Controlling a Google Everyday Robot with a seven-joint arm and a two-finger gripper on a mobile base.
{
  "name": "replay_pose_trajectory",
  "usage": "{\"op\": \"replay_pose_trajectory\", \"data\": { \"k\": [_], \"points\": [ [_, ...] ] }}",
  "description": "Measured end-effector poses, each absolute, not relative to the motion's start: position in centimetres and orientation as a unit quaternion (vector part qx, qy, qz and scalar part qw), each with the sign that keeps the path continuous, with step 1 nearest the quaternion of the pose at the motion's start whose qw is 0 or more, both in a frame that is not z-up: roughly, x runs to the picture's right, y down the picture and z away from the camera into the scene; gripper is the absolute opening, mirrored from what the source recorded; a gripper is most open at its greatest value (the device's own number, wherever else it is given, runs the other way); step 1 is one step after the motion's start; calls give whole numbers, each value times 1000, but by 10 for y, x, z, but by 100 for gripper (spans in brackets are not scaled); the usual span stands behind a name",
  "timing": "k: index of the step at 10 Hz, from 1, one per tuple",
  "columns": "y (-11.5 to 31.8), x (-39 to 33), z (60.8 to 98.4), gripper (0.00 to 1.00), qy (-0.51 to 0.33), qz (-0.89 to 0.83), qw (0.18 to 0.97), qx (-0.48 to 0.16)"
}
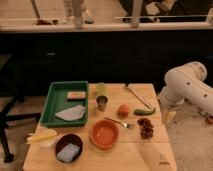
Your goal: Place eraser in metal cup
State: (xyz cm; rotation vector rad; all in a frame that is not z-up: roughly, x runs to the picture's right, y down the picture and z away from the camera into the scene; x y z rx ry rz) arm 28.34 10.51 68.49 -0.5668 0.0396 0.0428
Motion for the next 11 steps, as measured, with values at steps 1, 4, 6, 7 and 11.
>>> {"op": "replay_pose_trajectory", "data": {
  "k": [1, 4, 6, 7, 11],
  "points": [
    [105, 283, 685, 80, 20, 21, 960, -280],
    [105, 284, 685, 80, 17, 21, 960, -279],
    [104, 273, 686, 80, 0, 25, 960, -280],
    [102, 260, 688, 80, -12, 29, 959, -280],
    [93, 189, 694, 80, -54, 39, 960, -273]
  ]
}}
